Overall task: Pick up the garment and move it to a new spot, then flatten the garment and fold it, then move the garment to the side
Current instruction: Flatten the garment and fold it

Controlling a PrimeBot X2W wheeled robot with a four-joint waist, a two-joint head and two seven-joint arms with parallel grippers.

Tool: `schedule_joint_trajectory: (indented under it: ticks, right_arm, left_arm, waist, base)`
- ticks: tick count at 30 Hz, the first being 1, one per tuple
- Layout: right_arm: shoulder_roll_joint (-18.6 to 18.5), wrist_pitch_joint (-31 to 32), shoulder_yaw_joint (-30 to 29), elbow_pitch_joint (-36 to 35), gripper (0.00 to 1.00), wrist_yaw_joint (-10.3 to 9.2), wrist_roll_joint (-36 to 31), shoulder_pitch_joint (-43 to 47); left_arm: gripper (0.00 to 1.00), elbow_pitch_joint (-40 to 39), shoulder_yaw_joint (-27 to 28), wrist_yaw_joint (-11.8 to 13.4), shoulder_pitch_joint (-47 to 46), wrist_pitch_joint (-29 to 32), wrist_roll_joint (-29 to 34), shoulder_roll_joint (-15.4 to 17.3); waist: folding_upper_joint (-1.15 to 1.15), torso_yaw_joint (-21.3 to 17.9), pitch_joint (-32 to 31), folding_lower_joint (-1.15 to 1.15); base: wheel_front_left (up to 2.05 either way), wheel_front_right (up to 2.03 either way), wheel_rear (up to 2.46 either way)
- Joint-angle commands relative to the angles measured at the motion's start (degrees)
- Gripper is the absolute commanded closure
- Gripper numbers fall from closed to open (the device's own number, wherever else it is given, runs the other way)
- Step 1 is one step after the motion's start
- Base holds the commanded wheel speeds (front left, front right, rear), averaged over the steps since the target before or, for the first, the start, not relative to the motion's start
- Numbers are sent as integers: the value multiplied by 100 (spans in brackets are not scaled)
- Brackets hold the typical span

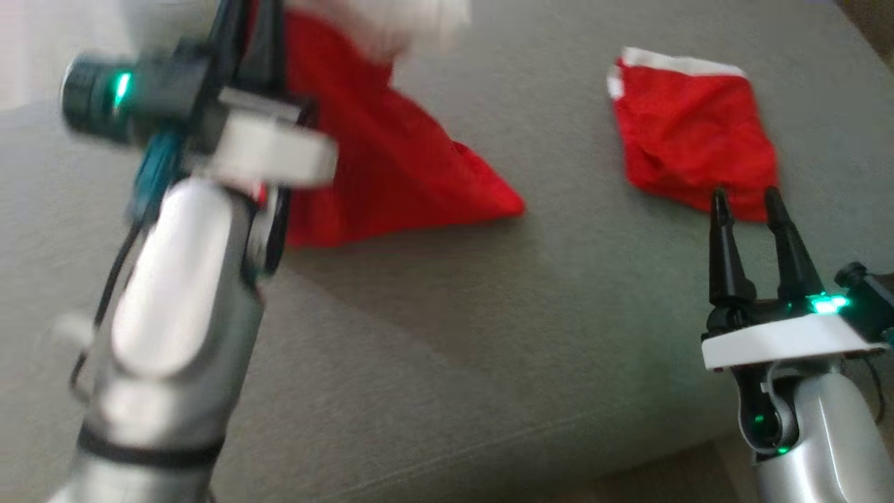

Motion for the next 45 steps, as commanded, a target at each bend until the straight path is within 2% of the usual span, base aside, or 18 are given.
schedule_joint_trajectory:
  ticks: [1, 4, 8, 13, 15, 20, 21, 22, 23, 27, 30, 38, 45]
  right_arm:
    - [-9, -52, 95, -153, 0, -1, -50, -162]
    - [-9, -52, 67, -87, 0, -1, -94, -93]
    - [-9, -52, 67, -9, 0, -1, -173, -6]
    - [-9, -52, 113, 82, 0, -1, -242, 38]
    - [-9, -52, 138, 144, 0, -1, -255, 71]
    - [-9, -23, 212, 247, 0, -1, -280, 126]
    - [-9, -11, 232, 269, 0, -1, -282, 135]
    - [-9, -3, 250, 287, 0, -1, -282, 143]
    - [-9, 4, 263, 302, 0, -1, -282, 151]
    - [-9, 28, 292, 329, 0, -1, -278, 177]
    - [-9, 38, 284, 324, 0, -1, -280, 210]
    - [-9, 8, 211, 218, 0, -1, -242, 349]
    - [-9, -26, 208, 261, 0, -1, -235, 589]
  left_arm:
    - [100, -331, 244, 18, 118, -27, 37, 213]
    - [100, -648, 380, 10, 785, -27, 18, 373]
    - [100, -624, 530, -4, 1684, -27, -36, 578]
    - [100, -250, 787, 74, 2574, -28, -84, 803]
    - [100, 102, 957, 165, 2927, -28, -190, 799]
    - [100, 805, 998, 177, 3143, -20, -354, 685]
    - [80, 1000, 992, 192, 3167, 33, -376, 660]
    - [7, 1185, 988, 203, 3170, 81, -395, 641]
    - [0, 1337, 1005, 231, 3159, 100, -428, 608]
    - [0, 1585, 1070, 323, 3062, 55, -509, 501]
    - [0, 1373, 1238, 416, 2972, -5, -601, 428]
    - [0, -538, 1603, 258, 3260, -26, -475, 157]
    - [0, -1261, 1650, 96, 3882, -27, -344, -95]
  waist:
    - [0, 383, -228, 1]
    - [0, 741, -349, 1]
    - [0, 1202, -502, 1]
    - [0, 1614, -630, 1]
    - [0, 1778, -700, 1]
    - [0, 1896, -779, 1]
    - [0, 1908, -795, 1]
    - [0, 1914, -807, 1]
    - [0, 1918, -819, 1]
    - [0, 1914, -848, 1]
    - [0, 1911, -871, 1]
    - [0, 1900, -917, 1]
    - [0, 1970, -906, 1]
  base:
    - [0, 0, 0]
    - [0, 0, 0]
    - [0, 0, 0]
    - [0, 0, 0]
    - [0, 0, 0]
    - [0, 0, 0]
    - [0, 0, 0]
    - [0, 0, 0]
    - [0, 0, 0]
    - [0, 0, 0]
    - [0, 0, 0]
    - [0, 0, 0]
    - [0, 0, 0]
